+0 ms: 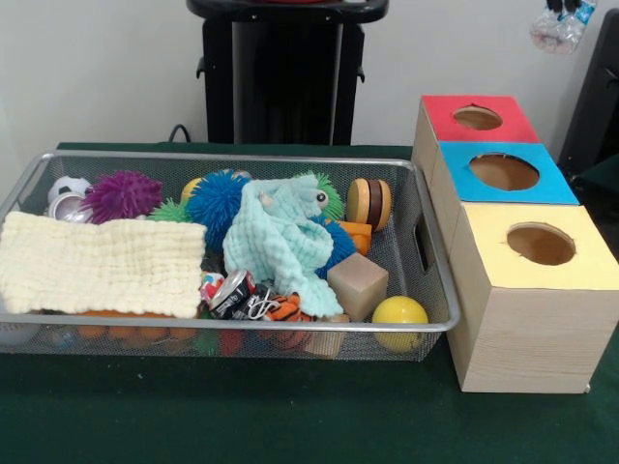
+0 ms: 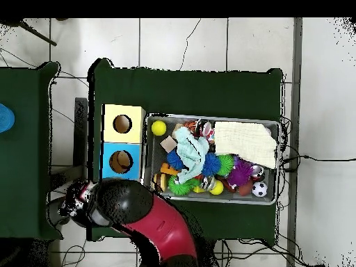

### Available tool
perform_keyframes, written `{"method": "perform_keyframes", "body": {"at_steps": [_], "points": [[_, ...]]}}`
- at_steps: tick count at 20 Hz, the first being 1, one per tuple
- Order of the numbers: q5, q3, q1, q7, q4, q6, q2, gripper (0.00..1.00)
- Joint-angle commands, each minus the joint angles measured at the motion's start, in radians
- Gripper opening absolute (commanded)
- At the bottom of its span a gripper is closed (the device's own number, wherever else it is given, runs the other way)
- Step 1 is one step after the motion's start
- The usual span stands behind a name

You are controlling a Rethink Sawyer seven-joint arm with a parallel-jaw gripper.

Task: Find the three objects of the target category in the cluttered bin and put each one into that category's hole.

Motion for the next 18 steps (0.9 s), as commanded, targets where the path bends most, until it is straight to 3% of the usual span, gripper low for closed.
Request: {"method": "perform_keyframes", "body": {"at_steps": [1,13,18], "points": [[0.023,0.028,-0.062,0.172,-0.038,0.031,0.025,0.00],[0.133,0.087,-0.103,-0.009,0.030,-0.114,0.110,0.00],[0.289,0.146,-0.126,-0.152,0.081,-0.208,0.172,0.00]]}}
